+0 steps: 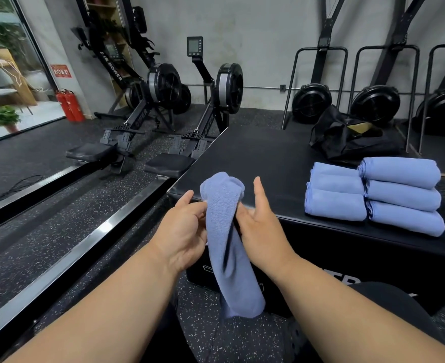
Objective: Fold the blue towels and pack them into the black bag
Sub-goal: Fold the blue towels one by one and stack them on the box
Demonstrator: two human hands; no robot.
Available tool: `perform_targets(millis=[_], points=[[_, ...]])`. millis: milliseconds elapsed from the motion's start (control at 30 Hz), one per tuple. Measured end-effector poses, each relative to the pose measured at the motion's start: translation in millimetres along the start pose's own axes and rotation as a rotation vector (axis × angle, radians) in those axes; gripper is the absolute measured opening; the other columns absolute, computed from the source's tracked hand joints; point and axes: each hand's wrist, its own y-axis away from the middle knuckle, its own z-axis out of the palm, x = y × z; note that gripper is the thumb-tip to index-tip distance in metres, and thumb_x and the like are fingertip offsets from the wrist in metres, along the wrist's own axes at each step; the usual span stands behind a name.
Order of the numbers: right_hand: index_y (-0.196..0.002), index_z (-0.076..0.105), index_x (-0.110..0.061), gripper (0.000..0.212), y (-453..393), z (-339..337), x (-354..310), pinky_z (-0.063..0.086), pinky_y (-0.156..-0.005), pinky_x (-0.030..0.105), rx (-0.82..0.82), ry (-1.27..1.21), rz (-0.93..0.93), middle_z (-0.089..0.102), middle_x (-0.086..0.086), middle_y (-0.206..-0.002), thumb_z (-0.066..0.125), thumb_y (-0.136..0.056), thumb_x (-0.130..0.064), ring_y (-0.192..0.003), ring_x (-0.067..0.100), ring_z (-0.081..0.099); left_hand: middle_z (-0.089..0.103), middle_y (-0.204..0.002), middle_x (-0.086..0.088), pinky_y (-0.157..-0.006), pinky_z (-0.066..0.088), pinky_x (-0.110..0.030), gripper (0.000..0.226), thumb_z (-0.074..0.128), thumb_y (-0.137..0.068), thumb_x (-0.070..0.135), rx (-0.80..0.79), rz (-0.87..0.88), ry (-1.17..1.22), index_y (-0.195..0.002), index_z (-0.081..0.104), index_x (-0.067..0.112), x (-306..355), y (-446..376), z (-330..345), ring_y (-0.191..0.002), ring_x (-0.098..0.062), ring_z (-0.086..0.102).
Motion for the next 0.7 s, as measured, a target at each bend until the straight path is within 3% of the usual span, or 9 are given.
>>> perform_targets(millis=[67, 133, 267, 367, 433, 567, 700], points=[[-0.160, -0.010, -0.054, 0.078, -1, 1, -1, 0.053, -0.091, 0.042, -0.021, 0.036, 0.040, 0.073, 0.018, -0.098, 0.045, -0.105, -0.061, -0.093, 0.028, 0.070, 0.078, -0.084, -0.009, -0.057, 0.060, -0.028, 0.084, 0.057, -0.097, -0.011, 0.002, -0.025, 0.013, -0.166, 0.019, 0.019, -1, 0, 1, -0.059, -0.012, 0.069], [-0.159, -0.010, -0.057, 0.079, -3, 3, 2, 0.052, -0.096, 0.046, -0.040, 0.021, 0.071, 0.073, 0.017, -0.102, 0.046, -0.103, -0.065, -0.094, 0.025, 0.071, 0.079, -0.089, -0.011, -0.062, 0.062, -0.031, 0.084, 0.058, -0.097, -0.010, 0.002, -0.052, 0.036, -0.165, 0.020, 0.020, -2, 0, -1, -0.065, -0.014, 0.072], [-0.157, 0.005, -0.061, 0.081, -9, 5, 7, 0.054, -0.088, 0.056, -0.078, -0.254, 0.033, 0.069, 0.027, -0.109, 0.063, -0.102, -0.048, -0.088, 0.023, 0.065, 0.077, -0.103, -0.016, -0.069, 0.063, -0.036, 0.082, 0.061, -0.096, -0.009, -0.051, -0.084, 0.067, -0.165, 0.025, 0.017, -1, 0, -5, -0.078, -0.019, 0.074], [-0.152, 0.025, -0.064, 0.076, -12, 0, 6, 0.048, -0.078, 0.049, -0.037, -0.366, 0.006, 0.064, 0.035, -0.110, 0.070, -0.101, -0.031, -0.086, 0.027, 0.060, 0.079, -0.091, -0.007, -0.064, 0.062, -0.031, 0.079, 0.060, -0.098, -0.006, 0.011, -0.020, 0.000, -0.164, 0.023, 0.017, -2, 1, -4, -0.069, -0.013, 0.070], [-0.153, 0.032, -0.057, 0.069, -11, -4, 5, 0.048, -0.077, 0.046, 0.016, -0.362, -0.014, 0.064, 0.035, -0.107, 0.068, -0.102, -0.026, -0.083, 0.027, 0.060, 0.078, -0.086, 0.000, -0.063, 0.059, -0.030, 0.077, 0.059, -0.100, -0.001, 0.035, 0.049, -0.075, -0.165, 0.023, 0.022, -1, 1, -4, -0.067, -0.010, 0.067], [-0.157, 0.035, -0.043, 0.062, -9, -18, 4, 0.055, -0.092, 0.036, 0.076, -0.316, -0.060, 0.070, 0.029, -0.109, 0.062, -0.105, -0.021, -0.089, 0.029, 0.069, 0.078, -0.084, 0.007, -0.071, 0.056, -0.032, 0.072, 0.059, -0.102, 0.004, 0.081, 0.136, -0.104, -0.164, 0.027, 0.023, 13, -3, -12, -0.066, -0.006, 0.069], [-0.154, 0.037, -0.043, 0.061, -9, -31, 1, 0.052, -0.081, 0.025, 0.099, -0.273, -0.074, 0.068, 0.018, -0.090, 0.064, -0.104, -0.024, -0.080, 0.016, 0.061, 0.078, -0.082, 0.008, -0.067, 0.052, -0.029, 0.070, 0.057, -0.102, 0.001, 0.124, 0.204, -0.114, -0.163, 0.029, 0.020, 27, -3, -24, -0.060, -0.004, 0.067]])
